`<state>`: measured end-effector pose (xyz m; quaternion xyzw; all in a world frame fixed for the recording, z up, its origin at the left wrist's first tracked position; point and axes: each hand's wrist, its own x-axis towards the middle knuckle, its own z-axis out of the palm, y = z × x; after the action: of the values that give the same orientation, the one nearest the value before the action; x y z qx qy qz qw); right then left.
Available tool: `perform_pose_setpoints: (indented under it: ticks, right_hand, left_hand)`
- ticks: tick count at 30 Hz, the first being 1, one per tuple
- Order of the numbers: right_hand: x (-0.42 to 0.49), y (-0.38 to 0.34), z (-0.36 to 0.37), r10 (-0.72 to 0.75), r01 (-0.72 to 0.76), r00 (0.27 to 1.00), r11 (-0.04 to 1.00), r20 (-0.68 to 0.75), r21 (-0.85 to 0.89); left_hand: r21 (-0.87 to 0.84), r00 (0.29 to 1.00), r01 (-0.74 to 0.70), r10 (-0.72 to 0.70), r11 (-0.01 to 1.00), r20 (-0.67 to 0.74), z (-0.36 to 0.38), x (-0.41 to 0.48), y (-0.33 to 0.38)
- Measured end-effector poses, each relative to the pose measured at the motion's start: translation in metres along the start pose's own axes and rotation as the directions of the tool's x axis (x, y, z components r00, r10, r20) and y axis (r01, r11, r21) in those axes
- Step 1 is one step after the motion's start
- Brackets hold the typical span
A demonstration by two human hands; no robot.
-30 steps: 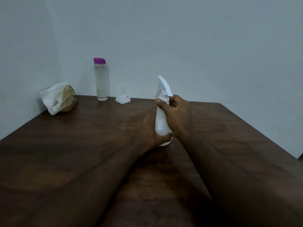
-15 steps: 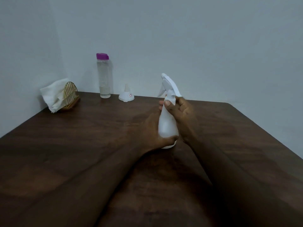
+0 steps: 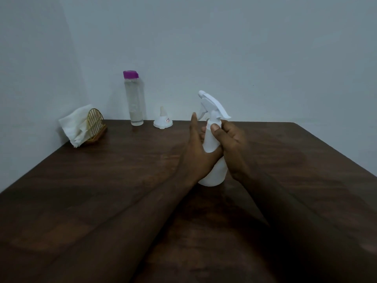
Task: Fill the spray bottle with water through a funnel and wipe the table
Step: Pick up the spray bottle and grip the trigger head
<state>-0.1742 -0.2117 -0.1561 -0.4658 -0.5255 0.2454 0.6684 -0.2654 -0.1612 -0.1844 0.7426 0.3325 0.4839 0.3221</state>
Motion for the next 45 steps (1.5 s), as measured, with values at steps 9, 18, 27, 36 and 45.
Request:
perform_pose_setpoints:
  ticks: [9,18,27,36,45]
  right_hand:
    - [0.000,0.002,0.005,-0.056,0.046,0.994,0.994,-0.098,-0.099]
    - [0.001,-0.004,0.010,-0.020,0.003,0.992,0.990,-0.124,-0.140]
    - [0.000,-0.020,0.001,-0.011,-0.009,0.997,0.966,-0.075,-0.257]
    - [0.002,-0.048,-0.004,0.073,-0.057,0.997,0.948,0.039,-0.312]
    - [0.017,-0.073,0.008,0.078,0.031,0.985,0.792,0.152,-0.609]
  left_hand:
    - [-0.069,0.999,-0.017,0.019,0.997,0.025,0.000,0.003,-0.008]
    - [-0.109,1.000,-0.021,0.023,0.994,0.017,0.000,-0.001,-0.003]
    - [0.034,1.000,-0.027,0.027,0.999,-0.007,-0.004,-0.008,0.010]
    - [0.143,1.000,-0.005,0.009,0.990,-0.028,-0.011,-0.005,0.004]
    - [0.152,1.000,-0.008,0.006,0.988,0.012,-0.021,-0.008,0.003]
